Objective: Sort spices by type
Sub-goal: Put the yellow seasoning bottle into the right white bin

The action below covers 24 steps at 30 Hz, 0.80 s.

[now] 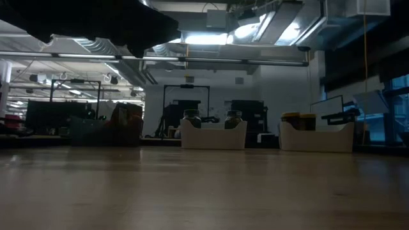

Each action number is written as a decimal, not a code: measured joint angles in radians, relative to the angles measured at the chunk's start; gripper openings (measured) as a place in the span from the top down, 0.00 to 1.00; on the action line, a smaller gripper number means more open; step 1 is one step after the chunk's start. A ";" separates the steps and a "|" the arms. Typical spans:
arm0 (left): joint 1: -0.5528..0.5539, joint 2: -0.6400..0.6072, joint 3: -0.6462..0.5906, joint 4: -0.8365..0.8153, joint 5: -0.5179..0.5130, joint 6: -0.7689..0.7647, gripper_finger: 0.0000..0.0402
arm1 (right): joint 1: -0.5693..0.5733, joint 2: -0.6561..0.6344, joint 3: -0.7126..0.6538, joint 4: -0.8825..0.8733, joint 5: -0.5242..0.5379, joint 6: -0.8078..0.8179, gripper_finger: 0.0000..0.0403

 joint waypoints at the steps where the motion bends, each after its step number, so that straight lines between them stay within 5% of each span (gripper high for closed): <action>1: 0.001 0.000 0.000 0.002 0.000 0.000 0.67 | 0.000 0.004 -0.015 0.009 -0.007 0.000 0.23; 10: 0.002 0.000 0.000 0.004 0.000 0.006 0.67 | 0.002 0.000 -0.100 0.139 -0.021 -0.002 0.27; 18: 0.002 0.000 0.000 0.003 0.000 0.006 0.67 | 0.002 0.000 -0.107 0.136 -0.020 -0.010 0.43; 24: 0.002 0.000 0.000 0.003 0.000 0.006 0.67 | -0.003 0.000 -0.107 0.137 -0.004 -0.105 0.43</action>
